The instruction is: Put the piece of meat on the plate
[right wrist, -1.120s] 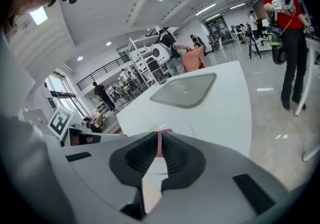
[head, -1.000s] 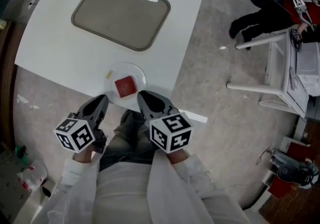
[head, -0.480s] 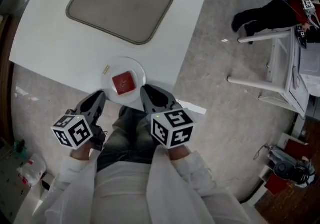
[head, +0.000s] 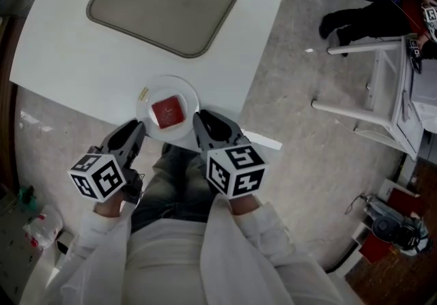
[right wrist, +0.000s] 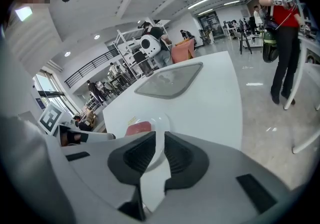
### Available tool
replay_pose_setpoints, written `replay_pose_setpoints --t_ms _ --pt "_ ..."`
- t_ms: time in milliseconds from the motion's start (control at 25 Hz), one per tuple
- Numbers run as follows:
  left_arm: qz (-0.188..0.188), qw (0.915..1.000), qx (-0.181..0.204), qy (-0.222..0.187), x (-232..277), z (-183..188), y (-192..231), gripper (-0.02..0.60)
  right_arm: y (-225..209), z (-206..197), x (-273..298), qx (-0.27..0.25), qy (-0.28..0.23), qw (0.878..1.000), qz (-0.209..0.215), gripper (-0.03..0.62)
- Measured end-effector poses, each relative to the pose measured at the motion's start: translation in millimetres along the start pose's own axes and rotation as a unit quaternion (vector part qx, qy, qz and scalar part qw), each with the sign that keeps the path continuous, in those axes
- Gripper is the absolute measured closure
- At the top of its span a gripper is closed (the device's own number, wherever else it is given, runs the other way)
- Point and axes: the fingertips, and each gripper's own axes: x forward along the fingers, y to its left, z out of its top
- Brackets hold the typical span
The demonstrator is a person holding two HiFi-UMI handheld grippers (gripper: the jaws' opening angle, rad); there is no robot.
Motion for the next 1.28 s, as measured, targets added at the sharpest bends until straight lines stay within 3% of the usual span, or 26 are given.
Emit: replay_pose_setpoints --t_ms 80,160,1280 --pt "0.006 1.0 -0.003 0.0 0 -1 -1 0.509 -1 -1 0 -0.003 0.003 1.0 0.002 0.513" --pt "0.014 0.9999 -0.008 -0.003 0 -1 0 0.5 -2 -2 1 -0.005 0.005 1.0 0.002 0.507" --pt "0.05 0.9986 -0.017 0.008 4 -1 6 0.477 -4 -7 20 -0.044 0.053 0.997 -0.028 0.502"
